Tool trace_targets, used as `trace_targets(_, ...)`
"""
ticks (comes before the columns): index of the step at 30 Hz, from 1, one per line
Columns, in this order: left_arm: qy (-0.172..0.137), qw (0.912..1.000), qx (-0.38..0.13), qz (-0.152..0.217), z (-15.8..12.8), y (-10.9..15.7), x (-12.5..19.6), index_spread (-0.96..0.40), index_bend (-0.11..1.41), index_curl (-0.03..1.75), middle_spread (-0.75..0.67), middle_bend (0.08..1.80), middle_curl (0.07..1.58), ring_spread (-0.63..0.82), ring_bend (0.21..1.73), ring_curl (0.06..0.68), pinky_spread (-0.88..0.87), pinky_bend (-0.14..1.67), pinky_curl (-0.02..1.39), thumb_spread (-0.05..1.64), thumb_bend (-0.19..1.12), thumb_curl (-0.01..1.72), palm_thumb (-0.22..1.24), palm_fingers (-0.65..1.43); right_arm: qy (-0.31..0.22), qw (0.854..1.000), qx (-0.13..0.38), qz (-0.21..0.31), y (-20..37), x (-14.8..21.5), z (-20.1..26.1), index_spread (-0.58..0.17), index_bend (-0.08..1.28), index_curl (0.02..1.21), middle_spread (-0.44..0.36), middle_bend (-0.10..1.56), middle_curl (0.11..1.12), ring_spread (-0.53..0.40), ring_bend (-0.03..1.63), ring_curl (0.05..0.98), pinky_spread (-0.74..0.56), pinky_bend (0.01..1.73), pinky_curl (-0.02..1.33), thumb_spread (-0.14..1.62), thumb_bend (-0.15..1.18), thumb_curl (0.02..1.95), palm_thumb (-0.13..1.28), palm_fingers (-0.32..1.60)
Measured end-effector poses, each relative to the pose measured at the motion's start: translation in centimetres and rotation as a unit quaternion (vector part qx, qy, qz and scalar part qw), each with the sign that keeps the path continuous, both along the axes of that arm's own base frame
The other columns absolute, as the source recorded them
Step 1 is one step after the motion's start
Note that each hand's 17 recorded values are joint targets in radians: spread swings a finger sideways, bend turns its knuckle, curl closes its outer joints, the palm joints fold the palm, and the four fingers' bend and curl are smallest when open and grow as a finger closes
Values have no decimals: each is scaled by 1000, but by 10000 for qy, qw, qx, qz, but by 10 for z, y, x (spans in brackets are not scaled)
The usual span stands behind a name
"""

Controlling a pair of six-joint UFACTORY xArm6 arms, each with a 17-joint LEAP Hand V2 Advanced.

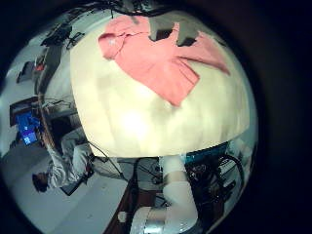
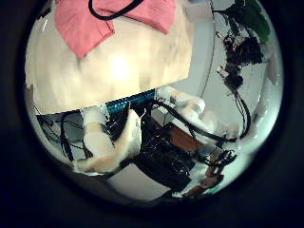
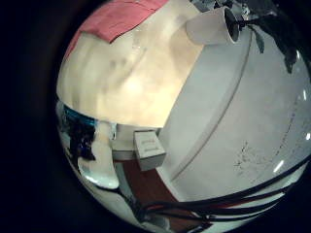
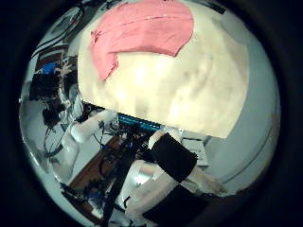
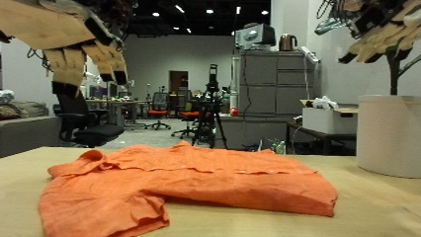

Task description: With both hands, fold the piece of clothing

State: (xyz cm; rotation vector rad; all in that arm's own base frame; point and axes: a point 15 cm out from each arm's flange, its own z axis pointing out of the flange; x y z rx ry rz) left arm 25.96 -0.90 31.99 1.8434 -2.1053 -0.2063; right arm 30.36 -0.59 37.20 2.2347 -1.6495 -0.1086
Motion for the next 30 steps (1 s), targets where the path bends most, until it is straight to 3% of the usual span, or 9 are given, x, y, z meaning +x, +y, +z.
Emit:
trace_targets(10, 184, 9998, 100, 3, -13, 3, 8, 171, 160, 280, 301, 193, 328, 514, 431, 222, 483, 280, 322, 1164, -17, 308, 442, -9, 70, 9999, 15, 77, 1, 7, -11, -318, 164, 290, 92, 189, 338, 159, 274, 262, 261, 288, 316, 1317, -12, 219, 422, 170)
trace_targets(16, 342, 9993, 88, 88, -28, 8, -9, 170, 159, 281, 294, 194, 328, 510, 424, 221, 484, 279, 322, 1168, -17, 305, 452, -8, 225, 9996, 27, 173, 1, 9, -20, -316, 168, 292, 99, 191, 333, 170, 257, 256, 260, 298, 319, 1322, -12, 215, 415, 158)
trace_targets(25, 114, 9993, 332, -92, -88, 3, -2, 167, 159, 283, 294, 185, 324, 492, 432, 227, 478, 283, 324, 1171, -18, 305, 468, -5, 301, 9994, 57, 148, 2, 7, -24, -317, 168, 296, 90, 189, 325, 174, 253, 256, 261, 305, 320, 1341, -10, 214, 417, 149)
trace_targets(30, 19, 9961, 817, -327, -129, 9, 15, 171, 159, 283, 350, 164, 304, 503, 455, 232, 474, 293, 326, 1161, -28, 298, 437, -30, 397, 9992, 43, 101, 2, 7, -29, -317, 168, 297, 87, 188, 324, 175, 253, 257, 265, 306, 320, 1347, -8, 216, 421, 149)
